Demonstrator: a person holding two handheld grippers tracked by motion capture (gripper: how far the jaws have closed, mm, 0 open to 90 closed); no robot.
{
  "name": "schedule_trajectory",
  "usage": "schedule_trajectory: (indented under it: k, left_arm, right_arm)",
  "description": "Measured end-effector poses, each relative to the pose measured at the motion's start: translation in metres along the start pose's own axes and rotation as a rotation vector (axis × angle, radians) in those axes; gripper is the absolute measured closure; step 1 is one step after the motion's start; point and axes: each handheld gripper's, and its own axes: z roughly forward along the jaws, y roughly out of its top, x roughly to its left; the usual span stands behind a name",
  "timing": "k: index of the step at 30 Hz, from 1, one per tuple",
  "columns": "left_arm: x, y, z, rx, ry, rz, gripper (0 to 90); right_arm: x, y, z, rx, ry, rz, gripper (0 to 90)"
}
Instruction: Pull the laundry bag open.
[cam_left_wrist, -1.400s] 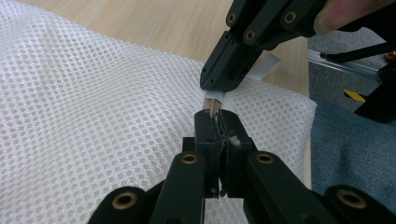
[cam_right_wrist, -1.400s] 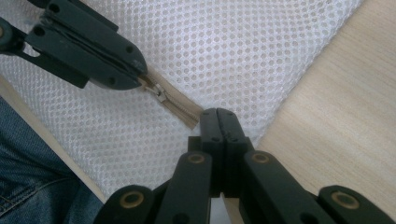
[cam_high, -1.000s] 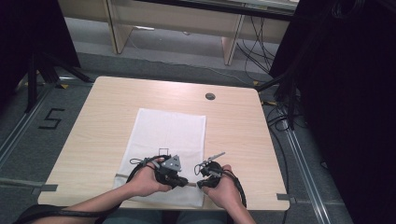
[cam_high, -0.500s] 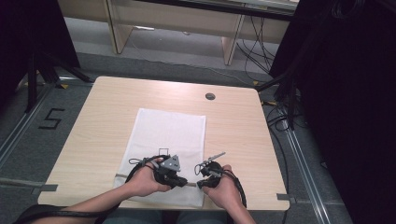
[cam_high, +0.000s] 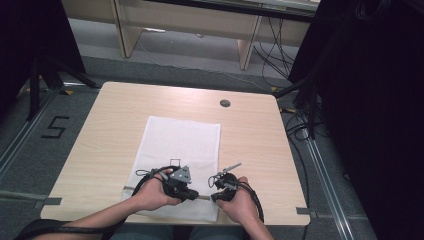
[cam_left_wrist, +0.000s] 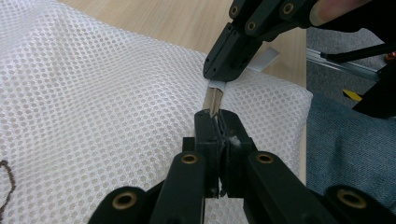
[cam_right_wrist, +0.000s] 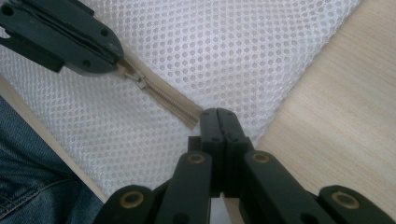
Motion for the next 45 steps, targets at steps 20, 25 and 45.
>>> schedule_trajectory:
  k: [20, 25, 45]
  left_arm:
    - [0.002, -0.002, -0.006, -0.001, -0.006, -0.011, 87.2]
    - [0.002, -0.002, -0.008, -0.002, -0.001, -0.010, 87.2]
    - [0.003, -0.003, -0.011, 0.000, 0.000, -0.008, 87.2]
  right_arm:
    - [0.001, 0.000, 0.000, 0.010, -0.001, 0.017, 90.0]
    - [0.000, 0.000, 0.000, 0.008, 0.001, 0.016, 90.0]
    - [0.000, 0.000, 0.000, 0.009, 0.004, 0.018, 90.0]
